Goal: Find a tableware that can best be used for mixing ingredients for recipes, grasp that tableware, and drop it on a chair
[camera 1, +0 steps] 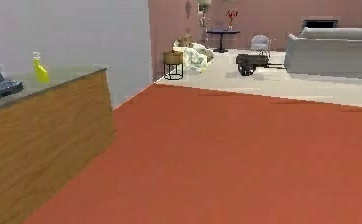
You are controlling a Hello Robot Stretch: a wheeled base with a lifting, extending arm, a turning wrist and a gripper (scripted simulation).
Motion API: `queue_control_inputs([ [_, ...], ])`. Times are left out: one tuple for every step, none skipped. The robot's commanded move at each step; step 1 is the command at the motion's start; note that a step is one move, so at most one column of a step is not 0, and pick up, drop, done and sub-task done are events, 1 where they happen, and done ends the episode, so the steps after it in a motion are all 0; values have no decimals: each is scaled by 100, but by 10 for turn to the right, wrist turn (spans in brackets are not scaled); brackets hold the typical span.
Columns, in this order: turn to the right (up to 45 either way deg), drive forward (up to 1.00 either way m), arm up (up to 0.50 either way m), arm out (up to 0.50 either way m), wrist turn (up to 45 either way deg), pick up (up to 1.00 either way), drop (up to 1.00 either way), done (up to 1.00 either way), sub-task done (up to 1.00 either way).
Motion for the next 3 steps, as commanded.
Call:
queue_control_inputs([
  [0, 30, 0, 0, 0, 0, 0, 0, 0],
  [450, 0, 0, 0, 0, 0, 0, 0, 0],
  [270, 0, 0, 0, 0, 0, 0, 0, 0],
])
